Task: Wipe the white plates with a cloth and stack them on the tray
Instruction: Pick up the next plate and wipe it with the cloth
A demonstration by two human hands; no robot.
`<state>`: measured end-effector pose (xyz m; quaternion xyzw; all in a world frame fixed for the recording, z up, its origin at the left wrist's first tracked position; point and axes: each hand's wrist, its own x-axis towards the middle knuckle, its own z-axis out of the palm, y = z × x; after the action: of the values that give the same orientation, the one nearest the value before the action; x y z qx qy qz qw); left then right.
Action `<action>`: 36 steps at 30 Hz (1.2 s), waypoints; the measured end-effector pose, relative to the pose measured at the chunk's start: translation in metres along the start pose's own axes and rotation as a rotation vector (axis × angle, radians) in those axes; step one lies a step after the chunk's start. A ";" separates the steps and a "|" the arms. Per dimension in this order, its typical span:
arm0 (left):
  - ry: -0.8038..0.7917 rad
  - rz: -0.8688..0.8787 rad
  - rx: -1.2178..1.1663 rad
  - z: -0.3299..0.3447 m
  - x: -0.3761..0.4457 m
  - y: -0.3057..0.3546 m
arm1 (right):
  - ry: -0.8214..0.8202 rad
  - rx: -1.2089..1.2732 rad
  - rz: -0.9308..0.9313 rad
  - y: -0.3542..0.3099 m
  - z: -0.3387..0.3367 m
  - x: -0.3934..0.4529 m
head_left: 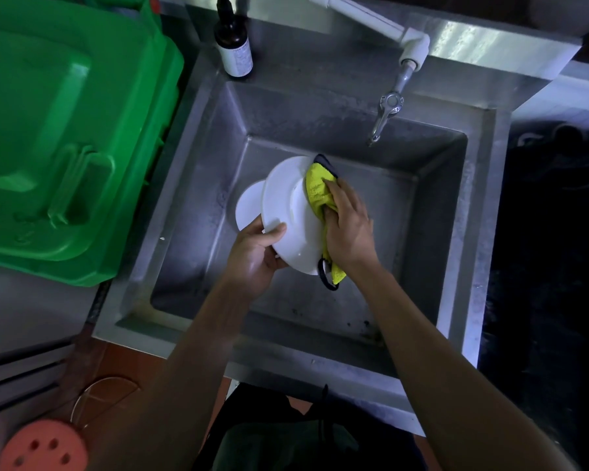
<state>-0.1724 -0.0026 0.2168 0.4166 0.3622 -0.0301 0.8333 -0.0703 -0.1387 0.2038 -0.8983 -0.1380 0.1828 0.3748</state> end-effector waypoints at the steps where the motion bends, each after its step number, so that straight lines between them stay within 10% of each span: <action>1: 0.006 0.000 -0.002 0.000 0.001 0.000 | -0.010 -0.005 0.007 0.001 0.002 -0.003; 36: -0.024 -0.035 -0.214 -0.040 0.004 0.022 | 0.133 0.240 0.060 0.006 0.023 -0.042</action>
<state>-0.1850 0.0408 0.2138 0.3184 0.3605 -0.0106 0.8767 -0.1171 -0.1448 0.1937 -0.8609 -0.0629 0.1492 0.4823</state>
